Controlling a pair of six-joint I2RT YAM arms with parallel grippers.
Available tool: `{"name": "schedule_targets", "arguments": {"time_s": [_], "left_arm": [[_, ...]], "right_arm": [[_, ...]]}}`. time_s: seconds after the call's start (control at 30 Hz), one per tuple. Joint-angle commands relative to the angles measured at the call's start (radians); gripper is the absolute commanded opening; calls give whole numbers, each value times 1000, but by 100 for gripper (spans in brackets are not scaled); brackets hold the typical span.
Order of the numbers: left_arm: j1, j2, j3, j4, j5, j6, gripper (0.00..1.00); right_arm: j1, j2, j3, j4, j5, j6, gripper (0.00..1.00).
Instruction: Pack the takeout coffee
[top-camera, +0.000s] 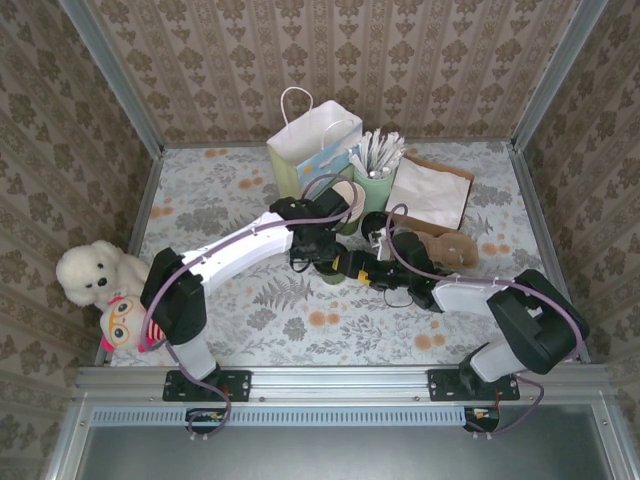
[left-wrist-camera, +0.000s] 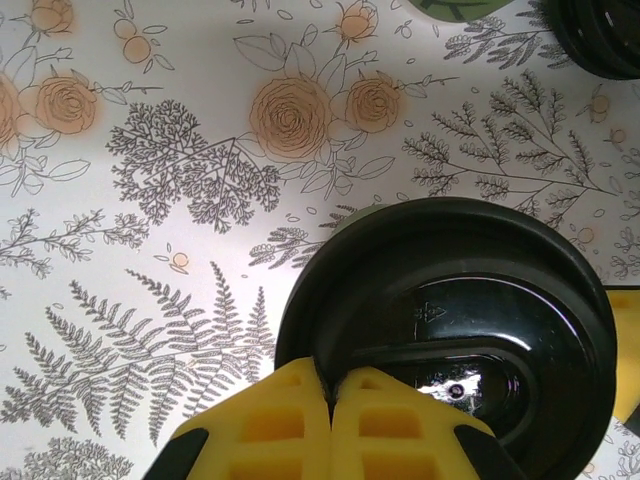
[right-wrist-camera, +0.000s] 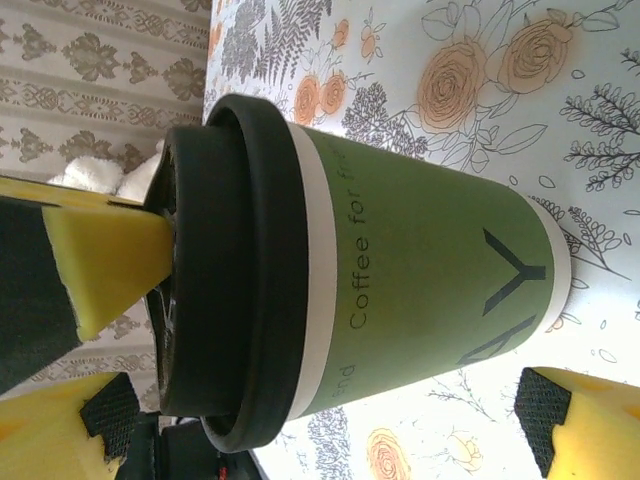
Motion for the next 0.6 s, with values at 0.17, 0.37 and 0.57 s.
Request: {"name": "schedule_targets", "arguments": {"time_s": [0.17, 0.37, 0.57], "left_arm": [[-3, 56, 13, -106, -30, -35, 0], [-5, 56, 8, -78, 1, -11, 0], [-6, 67, 5, -55, 22, 1, 0]], "right_arm": [[31, -21, -94, 257, -10, -134, 98], [65, -74, -98, 137, 74, -279, 98], [65, -59, -82, 145, 86, -296, 97]]}}
